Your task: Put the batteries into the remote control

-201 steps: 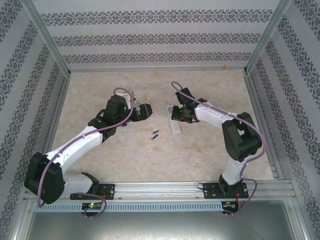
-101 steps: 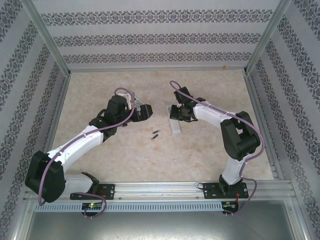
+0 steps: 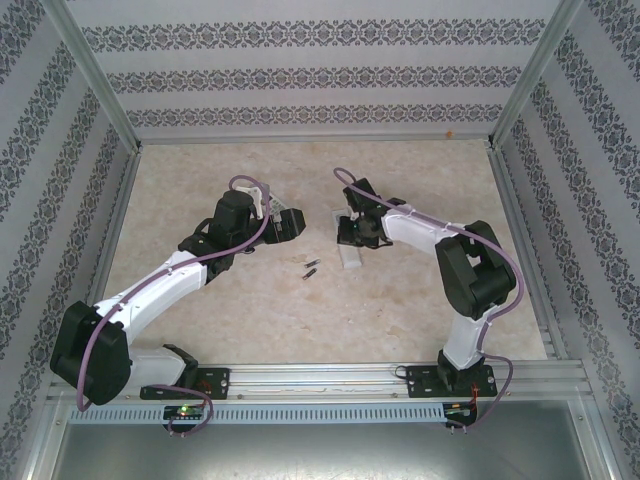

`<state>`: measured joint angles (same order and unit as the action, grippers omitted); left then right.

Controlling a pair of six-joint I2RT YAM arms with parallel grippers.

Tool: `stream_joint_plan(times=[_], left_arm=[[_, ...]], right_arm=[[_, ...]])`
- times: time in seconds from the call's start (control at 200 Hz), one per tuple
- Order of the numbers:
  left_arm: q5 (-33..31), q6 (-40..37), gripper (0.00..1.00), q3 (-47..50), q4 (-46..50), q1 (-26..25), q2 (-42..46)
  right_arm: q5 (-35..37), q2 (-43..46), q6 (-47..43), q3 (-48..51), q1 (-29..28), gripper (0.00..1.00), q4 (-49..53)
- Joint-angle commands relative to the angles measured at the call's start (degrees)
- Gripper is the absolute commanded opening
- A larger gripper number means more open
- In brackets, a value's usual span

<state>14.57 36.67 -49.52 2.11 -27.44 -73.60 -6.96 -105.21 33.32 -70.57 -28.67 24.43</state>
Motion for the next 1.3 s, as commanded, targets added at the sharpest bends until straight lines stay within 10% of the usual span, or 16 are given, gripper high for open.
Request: stream_joint_plan(times=[0.0, 0.56, 0.884, 1.049, 1.294], left_arm=[[-0.7, 0.1, 1.00, 0.3, -1.0, -0.9, 1.5], [-0.3, 0.9, 1.00, 1.6, -1.6, -0.9, 1.9], [0.0, 1.0, 1.00, 0.7, -1.6, -1.0, 1.9], [-1.2, -0.1, 1.00, 0.9, -0.6, -0.9, 2.4], [-3.2, -2.0, 1.00, 0.0, 1.8, -0.9, 2.8]], right_arm=[[0.6, 3.1, -1.9, -4.3, -0.2, 0.00, 3.7], [-0.2, -0.1, 3.9, 16.5, -2.0, 0.00, -3.2], [-0.4, 7.3, 0.0, 7.0, -0.9, 0.00, 1.8], [9.0, 5.5, -1.7, 2.4, -1.8, 0.55, 5.0], [9.8, -3.1, -3.2, 0.4, -3.2, 0.70, 4.6]])
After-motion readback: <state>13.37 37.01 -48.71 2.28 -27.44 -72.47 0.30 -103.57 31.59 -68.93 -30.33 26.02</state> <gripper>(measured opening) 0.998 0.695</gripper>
